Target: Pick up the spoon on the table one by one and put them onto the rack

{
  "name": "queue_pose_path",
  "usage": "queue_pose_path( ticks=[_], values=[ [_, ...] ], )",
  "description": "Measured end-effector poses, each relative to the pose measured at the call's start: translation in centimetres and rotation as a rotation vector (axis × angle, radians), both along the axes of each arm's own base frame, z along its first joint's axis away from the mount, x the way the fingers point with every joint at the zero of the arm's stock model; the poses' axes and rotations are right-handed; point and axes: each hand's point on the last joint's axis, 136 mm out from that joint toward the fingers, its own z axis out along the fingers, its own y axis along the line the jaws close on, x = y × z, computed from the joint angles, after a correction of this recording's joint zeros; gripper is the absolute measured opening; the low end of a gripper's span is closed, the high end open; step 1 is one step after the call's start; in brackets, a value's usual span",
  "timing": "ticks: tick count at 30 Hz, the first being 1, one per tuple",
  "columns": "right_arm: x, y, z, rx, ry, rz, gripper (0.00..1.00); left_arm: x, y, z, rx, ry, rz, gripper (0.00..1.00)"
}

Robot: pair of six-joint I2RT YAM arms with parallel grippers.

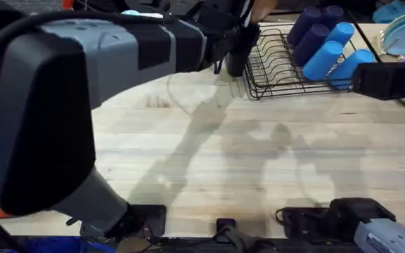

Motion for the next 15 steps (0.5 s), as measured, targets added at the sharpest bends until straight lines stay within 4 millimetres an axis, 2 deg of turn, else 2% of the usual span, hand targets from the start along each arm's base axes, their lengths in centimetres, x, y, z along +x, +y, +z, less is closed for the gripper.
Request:
queue_pose_path(
  ticks=[4,15],
  values=[
    [0.0,0.0,0.0,0.0,0.0,0.0,0.995,-0.32,0.22,-0.68,0.017,0.027,0.0,0.045],
    [0.01,0.0,0.0,0.0,0.0,0.0,0.995,-0.39,0.2,-0.7,0.02,0.033,-0.003,0.046]
  ],
)
